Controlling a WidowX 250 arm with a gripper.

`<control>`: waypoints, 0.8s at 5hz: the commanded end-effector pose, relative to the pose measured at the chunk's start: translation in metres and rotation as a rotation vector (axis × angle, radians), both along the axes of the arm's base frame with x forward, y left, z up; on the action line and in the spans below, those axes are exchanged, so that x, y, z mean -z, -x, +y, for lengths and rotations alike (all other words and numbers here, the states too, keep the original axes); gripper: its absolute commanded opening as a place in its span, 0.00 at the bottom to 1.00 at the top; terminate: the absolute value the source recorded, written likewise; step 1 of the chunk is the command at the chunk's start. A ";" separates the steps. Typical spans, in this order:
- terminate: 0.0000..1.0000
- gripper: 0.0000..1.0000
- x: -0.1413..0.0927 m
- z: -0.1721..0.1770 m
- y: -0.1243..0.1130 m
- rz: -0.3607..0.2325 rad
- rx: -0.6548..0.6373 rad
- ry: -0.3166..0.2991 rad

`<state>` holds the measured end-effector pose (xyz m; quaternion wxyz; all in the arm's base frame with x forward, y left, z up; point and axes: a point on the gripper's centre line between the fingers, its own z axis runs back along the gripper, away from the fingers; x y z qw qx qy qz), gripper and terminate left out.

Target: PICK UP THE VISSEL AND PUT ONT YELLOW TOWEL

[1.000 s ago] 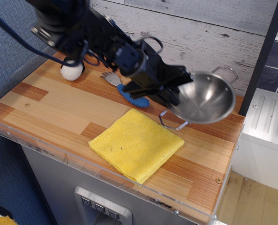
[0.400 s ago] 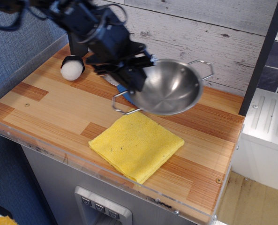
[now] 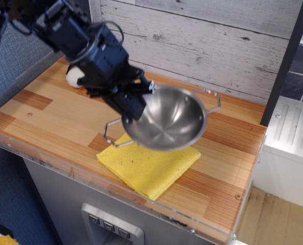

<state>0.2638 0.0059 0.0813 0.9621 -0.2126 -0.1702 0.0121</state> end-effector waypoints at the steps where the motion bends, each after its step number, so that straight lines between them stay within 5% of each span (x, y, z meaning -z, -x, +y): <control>1: 0.00 0.00 0.011 0.005 0.001 0.017 -0.013 -0.041; 4: 0.00 0.00 0.040 0.022 0.009 0.093 -0.044 -0.064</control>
